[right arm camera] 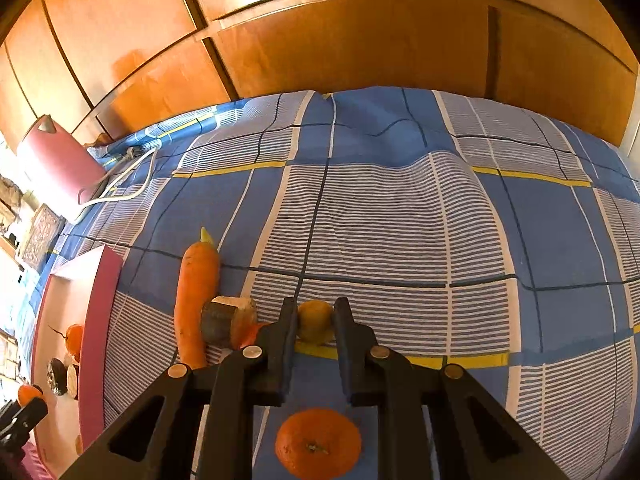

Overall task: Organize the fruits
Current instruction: 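Place the mandarin in the tray with left gripper while right grasps a yellow fruit, then carry the small yellow fruit into the tray and open the right gripper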

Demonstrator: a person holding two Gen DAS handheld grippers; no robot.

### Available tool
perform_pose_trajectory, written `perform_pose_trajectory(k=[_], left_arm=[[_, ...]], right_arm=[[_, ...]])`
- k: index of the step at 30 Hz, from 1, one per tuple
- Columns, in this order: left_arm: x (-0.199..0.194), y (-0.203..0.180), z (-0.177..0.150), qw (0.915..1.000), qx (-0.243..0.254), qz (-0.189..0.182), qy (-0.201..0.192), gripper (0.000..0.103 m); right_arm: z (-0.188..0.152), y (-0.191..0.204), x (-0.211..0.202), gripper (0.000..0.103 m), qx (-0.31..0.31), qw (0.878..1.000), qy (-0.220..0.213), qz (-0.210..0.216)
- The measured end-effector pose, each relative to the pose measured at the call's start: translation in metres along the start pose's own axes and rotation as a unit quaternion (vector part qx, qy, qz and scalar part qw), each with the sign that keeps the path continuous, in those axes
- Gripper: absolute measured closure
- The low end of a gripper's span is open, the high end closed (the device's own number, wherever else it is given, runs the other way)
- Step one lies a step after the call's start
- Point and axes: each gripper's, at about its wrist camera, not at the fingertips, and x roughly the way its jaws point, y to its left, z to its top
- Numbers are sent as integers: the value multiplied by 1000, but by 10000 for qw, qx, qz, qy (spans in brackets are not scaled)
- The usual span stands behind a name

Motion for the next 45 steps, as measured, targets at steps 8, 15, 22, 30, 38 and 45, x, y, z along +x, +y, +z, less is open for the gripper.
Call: perform_pose_trajectory(k=[8, 15, 22, 30, 38, 45], left_arm=[[-14, 18, -7, 9992, -239, 240, -197, 41], [-18, 17, -9, 9990, -274, 235, -278, 38], [-25, 25, -7, 9979, -404, 299, -404, 38], [-35, 52, -4, 9942, -705, 565, -592, 38], [-39, 65, -6, 9924, -812, 678, -626, 38], [-40, 64, -7, 9925, -823, 633, -644, 38]], right_arm=[[-2, 6, -13, 86, -146, 9996, -137, -220], [-3, 15, -44, 86, -352, 9981, -468, -179], [-19, 44, -73, 86, -602, 9955, -630, 373], [-47, 118, -82, 86, -1221, 9805, -227, 1521], [-84, 191, -68, 85, -1824, 9568, 352, 2238], [-102, 220, -59, 80, -2123, 9478, 528, 2318]])
